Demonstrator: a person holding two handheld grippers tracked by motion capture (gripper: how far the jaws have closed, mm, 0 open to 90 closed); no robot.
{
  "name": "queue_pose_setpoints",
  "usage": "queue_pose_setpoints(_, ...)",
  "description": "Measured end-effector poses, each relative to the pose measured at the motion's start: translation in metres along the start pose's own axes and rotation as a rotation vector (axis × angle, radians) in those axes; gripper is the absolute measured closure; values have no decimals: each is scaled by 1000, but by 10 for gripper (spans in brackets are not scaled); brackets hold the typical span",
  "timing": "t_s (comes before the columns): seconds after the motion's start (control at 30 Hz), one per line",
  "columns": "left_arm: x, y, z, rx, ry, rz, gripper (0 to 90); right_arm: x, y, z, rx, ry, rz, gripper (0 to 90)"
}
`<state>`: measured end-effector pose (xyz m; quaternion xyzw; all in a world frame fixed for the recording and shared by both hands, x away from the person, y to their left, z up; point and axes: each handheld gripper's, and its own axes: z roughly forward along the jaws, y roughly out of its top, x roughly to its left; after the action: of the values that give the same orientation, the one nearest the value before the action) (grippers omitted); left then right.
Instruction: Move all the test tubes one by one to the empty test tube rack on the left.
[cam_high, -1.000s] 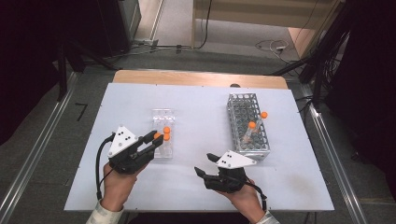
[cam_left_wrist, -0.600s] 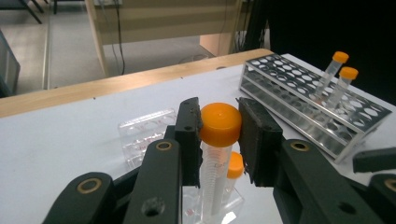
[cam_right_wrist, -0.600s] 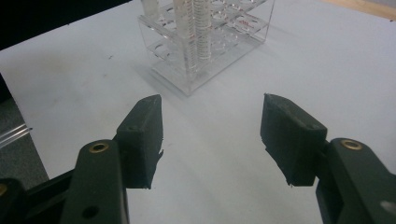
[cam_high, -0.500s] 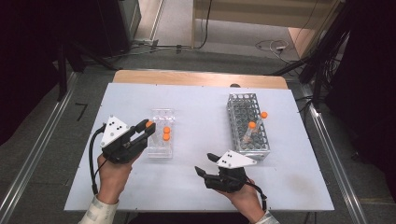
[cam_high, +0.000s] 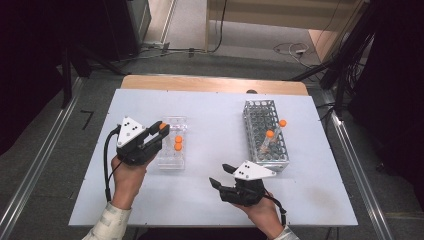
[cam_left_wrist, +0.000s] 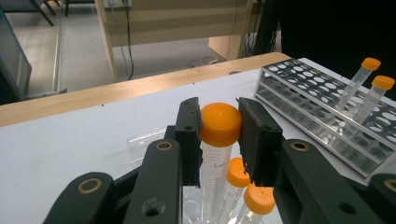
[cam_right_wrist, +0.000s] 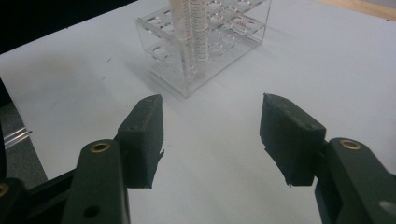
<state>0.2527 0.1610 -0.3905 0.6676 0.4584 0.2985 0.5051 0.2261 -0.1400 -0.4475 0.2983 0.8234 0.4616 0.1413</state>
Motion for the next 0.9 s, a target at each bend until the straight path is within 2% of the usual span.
queue_pose_setpoints(0.47, 0, -6, 10, 16, 12, 4, 700, 0, -1, -1, 0, -2, 6, 382)
queue_pose_setpoints(0.9, -7, -23, 18, 53, 31, 20, 697, -1, -1, -2, 1, -6, 1, 382)
